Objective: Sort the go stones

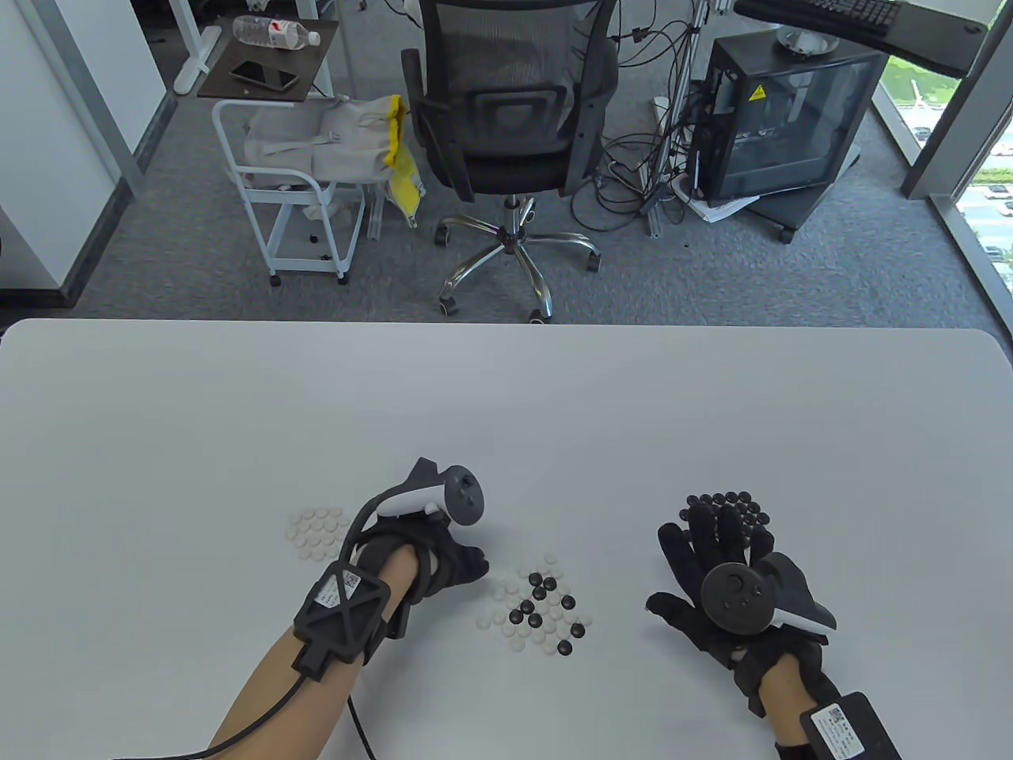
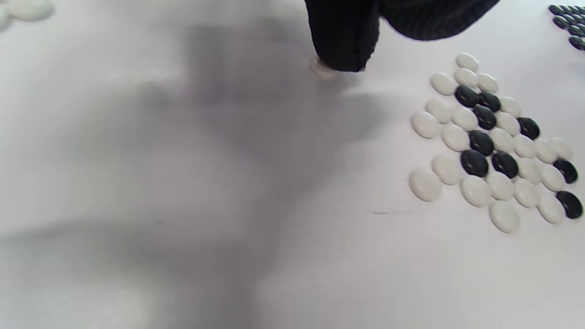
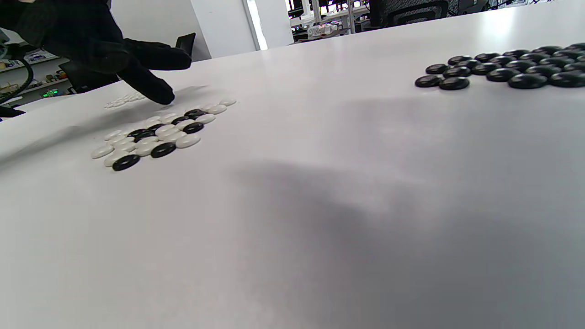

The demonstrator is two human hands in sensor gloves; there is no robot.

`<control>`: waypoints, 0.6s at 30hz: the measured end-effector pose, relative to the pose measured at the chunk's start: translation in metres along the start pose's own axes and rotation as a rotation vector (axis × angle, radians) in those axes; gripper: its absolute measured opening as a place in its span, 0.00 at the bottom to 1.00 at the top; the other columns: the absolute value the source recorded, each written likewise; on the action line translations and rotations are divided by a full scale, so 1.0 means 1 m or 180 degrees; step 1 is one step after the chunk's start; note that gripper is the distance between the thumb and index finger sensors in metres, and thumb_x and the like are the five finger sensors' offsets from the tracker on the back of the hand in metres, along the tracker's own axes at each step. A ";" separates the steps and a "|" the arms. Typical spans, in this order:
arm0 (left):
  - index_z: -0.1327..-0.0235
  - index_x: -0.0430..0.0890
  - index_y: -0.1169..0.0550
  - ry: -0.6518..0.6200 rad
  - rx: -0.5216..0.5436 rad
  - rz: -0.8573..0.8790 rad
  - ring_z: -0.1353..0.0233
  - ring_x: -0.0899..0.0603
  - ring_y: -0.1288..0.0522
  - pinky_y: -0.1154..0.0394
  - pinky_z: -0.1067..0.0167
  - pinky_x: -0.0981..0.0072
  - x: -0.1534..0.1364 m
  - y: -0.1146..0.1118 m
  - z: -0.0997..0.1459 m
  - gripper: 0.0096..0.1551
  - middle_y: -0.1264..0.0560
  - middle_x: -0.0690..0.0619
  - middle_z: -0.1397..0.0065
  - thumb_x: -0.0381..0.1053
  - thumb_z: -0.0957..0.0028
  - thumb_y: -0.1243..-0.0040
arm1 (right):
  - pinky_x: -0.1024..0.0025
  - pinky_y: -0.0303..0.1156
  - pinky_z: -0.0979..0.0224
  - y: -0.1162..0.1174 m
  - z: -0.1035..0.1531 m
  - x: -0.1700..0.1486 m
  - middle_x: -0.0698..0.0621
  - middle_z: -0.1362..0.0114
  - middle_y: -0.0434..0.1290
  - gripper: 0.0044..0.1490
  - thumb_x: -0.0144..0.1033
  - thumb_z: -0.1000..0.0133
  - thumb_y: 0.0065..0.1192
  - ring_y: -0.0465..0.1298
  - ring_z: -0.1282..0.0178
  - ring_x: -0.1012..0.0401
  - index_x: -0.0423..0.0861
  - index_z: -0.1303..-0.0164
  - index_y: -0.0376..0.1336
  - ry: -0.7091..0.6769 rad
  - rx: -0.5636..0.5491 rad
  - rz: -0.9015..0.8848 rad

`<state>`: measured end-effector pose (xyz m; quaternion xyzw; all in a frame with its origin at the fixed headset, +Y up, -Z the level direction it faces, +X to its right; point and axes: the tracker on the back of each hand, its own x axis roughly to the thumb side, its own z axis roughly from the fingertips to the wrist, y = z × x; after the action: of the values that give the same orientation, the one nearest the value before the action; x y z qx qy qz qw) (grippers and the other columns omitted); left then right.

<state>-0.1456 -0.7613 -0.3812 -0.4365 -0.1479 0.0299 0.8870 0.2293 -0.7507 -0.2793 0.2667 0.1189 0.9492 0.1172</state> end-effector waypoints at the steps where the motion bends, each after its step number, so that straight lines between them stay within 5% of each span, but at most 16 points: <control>1: 0.19 0.59 0.32 0.0079 0.0009 0.0069 0.27 0.25 0.81 0.76 0.45 0.17 -0.010 0.001 0.002 0.39 0.75 0.39 0.19 0.65 0.47 0.60 | 0.12 0.23 0.41 0.000 0.000 0.000 0.17 0.20 0.22 0.56 0.56 0.33 0.36 0.20 0.28 0.23 0.29 0.12 0.31 0.0001 -0.0003 -0.0001; 8: 0.20 0.58 0.30 0.0516 0.0063 0.0357 0.27 0.26 0.80 0.76 0.46 0.17 -0.065 0.002 0.020 0.39 0.74 0.39 0.19 0.65 0.47 0.59 | 0.12 0.23 0.41 0.000 0.000 -0.001 0.17 0.20 0.22 0.56 0.57 0.34 0.36 0.20 0.28 0.23 0.28 0.12 0.31 0.0015 0.0023 0.0002; 18: 0.20 0.59 0.31 0.0751 0.0108 0.0608 0.27 0.26 0.81 0.76 0.45 0.17 -0.105 -0.005 0.034 0.38 0.75 0.39 0.19 0.65 0.47 0.59 | 0.12 0.23 0.41 0.001 -0.001 -0.001 0.17 0.20 0.22 0.56 0.56 0.33 0.36 0.20 0.28 0.23 0.28 0.12 0.31 0.0022 0.0050 -0.0002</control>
<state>-0.2558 -0.7570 -0.3823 -0.4340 0.0001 0.0652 0.8985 0.2290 -0.7522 -0.2802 0.2643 0.1268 0.9491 0.1150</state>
